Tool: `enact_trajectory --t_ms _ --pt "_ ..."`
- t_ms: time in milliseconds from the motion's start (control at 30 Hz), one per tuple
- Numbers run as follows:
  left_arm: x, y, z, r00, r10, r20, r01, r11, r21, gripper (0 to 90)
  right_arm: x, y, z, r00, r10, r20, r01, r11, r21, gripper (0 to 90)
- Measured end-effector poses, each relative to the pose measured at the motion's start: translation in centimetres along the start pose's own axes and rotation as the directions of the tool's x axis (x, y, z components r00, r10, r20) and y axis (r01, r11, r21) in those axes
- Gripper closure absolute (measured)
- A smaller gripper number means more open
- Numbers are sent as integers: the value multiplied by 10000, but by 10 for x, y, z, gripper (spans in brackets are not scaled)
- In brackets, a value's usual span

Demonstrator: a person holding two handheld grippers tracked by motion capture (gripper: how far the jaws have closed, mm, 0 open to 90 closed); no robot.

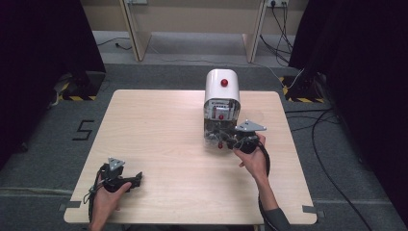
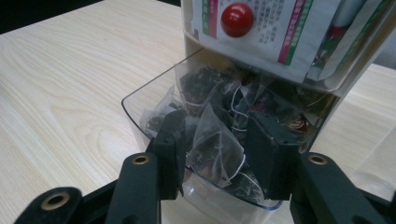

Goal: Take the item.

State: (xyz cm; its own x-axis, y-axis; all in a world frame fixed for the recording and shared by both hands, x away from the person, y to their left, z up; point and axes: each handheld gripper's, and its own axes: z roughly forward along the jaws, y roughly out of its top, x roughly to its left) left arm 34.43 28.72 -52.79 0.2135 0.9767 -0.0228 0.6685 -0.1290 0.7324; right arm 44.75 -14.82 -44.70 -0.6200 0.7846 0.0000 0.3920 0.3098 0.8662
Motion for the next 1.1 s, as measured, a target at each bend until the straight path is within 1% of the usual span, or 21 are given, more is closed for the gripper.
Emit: enact_trajectory --t_ms 33,167,300,400,500,567,600,633,667,733,800,867,967,1033,1100 --pt "0 0 0 10000 0 -3 0 10000 1 0 0 -1 3 9999 103 -13 -103 9999 105 595" --pt "0 0 0 10000 -1 -10 1 10000 1 0 0 -2 7 9999 154 -14 -154 9997 167 600" --pt "0 0 0 10000 -2 -11 2 10000 1 0 -2 -4 14 9993 366 20 -366 9989 308 614" --pt "0 0 0 10000 -1 -10 1 10000 2 0 -3 -5 15 9991 421 12 -421 9985 340 629" --pt "0 0 0 10000 -2 -10 2 10000 2 0 -3 -6 15 9991 414 -13 -413 9984 391 697" --pt "0 0 0 10000 0 -10 0 10000 2 0 -4 -6 14 9993 368 -32 -367 9988 331 762" --pt "0 0 0 10000 0 -10 0 10000 2 0 -4 -7 13 9995 301 -60 -299 9990 322 821" --pt "0 0 0 10000 -2 -8 2 10000 2 0 -4 -7 13 9995 301 -60 -299 9990 322 821" --pt "0 0 0 10000 -1 -8 1 10000 2 0 -5 -6 12 9998 193 -76 -192 9995 237 845" --pt "0 0 0 10000 0 -9 0 10000 3 0 -5 -6 12 9999 165 -51 -164 9997 170 860" --pt "0 0 0 10000 0 -9 0 10000 5 0 -5 -6 10 9999 117 -49 -117 9999 83 863" --pt "0 0 0 10000 -3 -8 3 10000 3 0 -6 -3 7 10000 34 19 -33 9998 -217 866" --pt "0 0 0 10000 -2 -12 2 10000 3 0 -6 -1 4 10000 65 0 -65 9993 -356 870" --pt "0 0 0 10000 0 -9 0 10000 4 0 -6 3 -1 10000 -1 4 1 9980 -631 872" --pt "0 0 0 10000 2 -13 -2 10000 2 0 -6 4 -3 10000 46 -20 -48 9975 -709 873"
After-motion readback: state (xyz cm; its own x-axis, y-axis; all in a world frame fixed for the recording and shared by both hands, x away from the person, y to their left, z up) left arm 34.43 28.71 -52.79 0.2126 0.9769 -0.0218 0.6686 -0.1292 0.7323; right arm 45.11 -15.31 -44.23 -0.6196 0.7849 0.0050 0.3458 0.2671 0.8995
